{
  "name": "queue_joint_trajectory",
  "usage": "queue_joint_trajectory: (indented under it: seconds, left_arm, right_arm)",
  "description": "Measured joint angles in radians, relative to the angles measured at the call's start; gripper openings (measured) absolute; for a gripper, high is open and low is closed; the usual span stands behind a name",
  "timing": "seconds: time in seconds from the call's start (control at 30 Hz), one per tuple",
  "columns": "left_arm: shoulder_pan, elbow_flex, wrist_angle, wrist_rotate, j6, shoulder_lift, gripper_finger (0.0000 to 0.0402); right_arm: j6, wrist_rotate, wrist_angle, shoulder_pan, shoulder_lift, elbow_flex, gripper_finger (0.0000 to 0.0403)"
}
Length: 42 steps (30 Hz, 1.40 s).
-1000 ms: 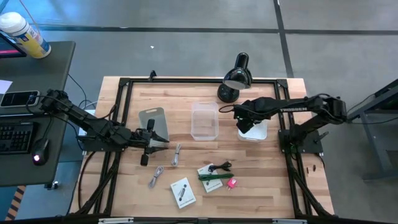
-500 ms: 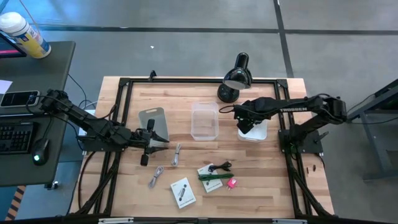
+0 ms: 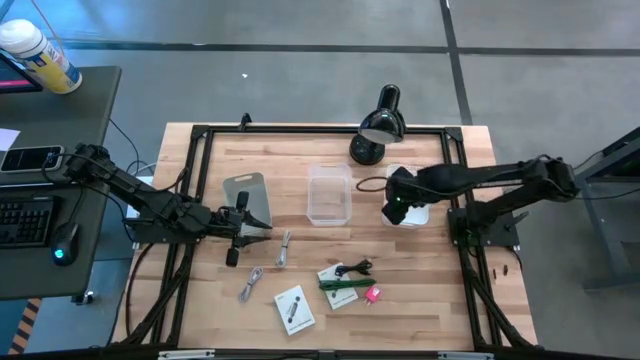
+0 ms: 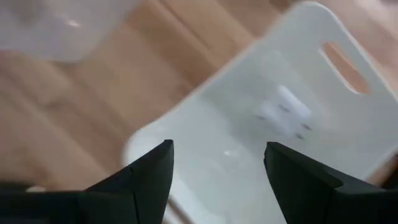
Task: Pick and place items into bin
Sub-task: Put the pink charger adapter into the white bin
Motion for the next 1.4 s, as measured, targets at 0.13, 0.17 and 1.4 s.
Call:
queue_joint_trajectory:
  seconds: [0.13, 0.17, 1.4]
  left_arm:
    - [0.0, 0.0, 0.0, 0.0, 0.0, 0.0, 0.0113]
    - [0.0, 0.0, 0.0, 0.0, 0.0, 0.0, 0.0113]
    - [0.0, 0.0, -0.057, -0.057, 0.007, 0.002, 0.0113]
  right_arm:
    - [0.004, -0.015, 0.051, 0.08, -0.027, 0.0, 0.0238]
    - [0.004, -0.023, 0.064, 0.101, -0.031, 0.0, 0.0239]
    - [-0.049, -0.143, 0.684, 0.569, 0.151, 0.0, 0.0236]
